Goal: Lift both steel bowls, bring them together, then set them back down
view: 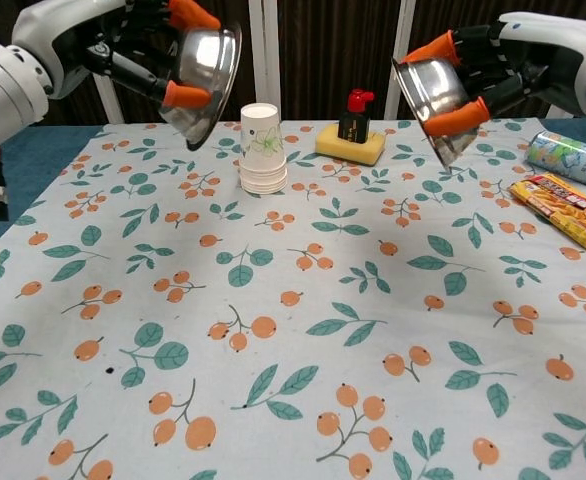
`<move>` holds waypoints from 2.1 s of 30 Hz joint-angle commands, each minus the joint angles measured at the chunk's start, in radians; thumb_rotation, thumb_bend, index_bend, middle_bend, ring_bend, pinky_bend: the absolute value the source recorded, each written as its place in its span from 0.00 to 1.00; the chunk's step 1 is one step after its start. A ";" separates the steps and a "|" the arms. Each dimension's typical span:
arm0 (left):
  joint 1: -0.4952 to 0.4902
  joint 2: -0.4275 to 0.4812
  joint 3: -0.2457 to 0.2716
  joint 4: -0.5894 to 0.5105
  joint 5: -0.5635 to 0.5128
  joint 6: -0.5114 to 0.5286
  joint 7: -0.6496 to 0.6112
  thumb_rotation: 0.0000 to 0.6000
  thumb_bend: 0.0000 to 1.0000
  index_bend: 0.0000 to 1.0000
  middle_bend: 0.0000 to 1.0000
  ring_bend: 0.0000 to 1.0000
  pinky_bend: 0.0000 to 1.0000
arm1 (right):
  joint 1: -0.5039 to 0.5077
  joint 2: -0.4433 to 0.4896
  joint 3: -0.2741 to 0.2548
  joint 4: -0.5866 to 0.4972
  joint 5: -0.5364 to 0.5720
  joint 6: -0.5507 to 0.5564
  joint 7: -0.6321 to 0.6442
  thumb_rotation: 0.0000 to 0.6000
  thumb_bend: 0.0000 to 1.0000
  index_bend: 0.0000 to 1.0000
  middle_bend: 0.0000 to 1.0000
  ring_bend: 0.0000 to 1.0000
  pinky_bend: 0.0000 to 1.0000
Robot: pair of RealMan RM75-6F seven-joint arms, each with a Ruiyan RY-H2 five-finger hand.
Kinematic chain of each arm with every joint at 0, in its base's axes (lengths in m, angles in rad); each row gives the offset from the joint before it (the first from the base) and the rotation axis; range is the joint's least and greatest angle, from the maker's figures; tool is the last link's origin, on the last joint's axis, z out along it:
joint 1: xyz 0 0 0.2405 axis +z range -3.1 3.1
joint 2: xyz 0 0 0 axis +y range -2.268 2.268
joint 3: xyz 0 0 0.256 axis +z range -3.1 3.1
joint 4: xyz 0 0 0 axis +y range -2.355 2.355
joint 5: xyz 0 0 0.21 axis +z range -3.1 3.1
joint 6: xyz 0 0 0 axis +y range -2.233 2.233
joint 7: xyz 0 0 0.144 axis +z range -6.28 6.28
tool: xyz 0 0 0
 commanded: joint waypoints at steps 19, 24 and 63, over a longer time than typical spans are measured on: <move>-0.141 0.119 -0.004 -0.223 -0.831 -0.189 0.630 1.00 0.04 0.40 0.28 0.11 0.34 | 0.086 -0.128 -0.248 0.432 -0.339 0.030 -0.163 1.00 0.11 0.46 0.30 0.33 0.23; -0.170 0.069 -0.004 -0.146 -0.873 -0.210 0.641 1.00 0.04 0.40 0.28 0.11 0.34 | 0.105 -0.150 -0.275 0.484 -0.362 0.017 -0.215 1.00 0.11 0.47 0.30 0.33 0.23; -0.209 0.193 0.028 -0.278 -0.890 -0.190 0.726 1.00 0.00 0.11 0.00 0.00 0.08 | 0.117 -0.132 -0.259 0.410 -0.123 -0.177 -0.442 1.00 0.09 0.09 0.00 0.02 0.04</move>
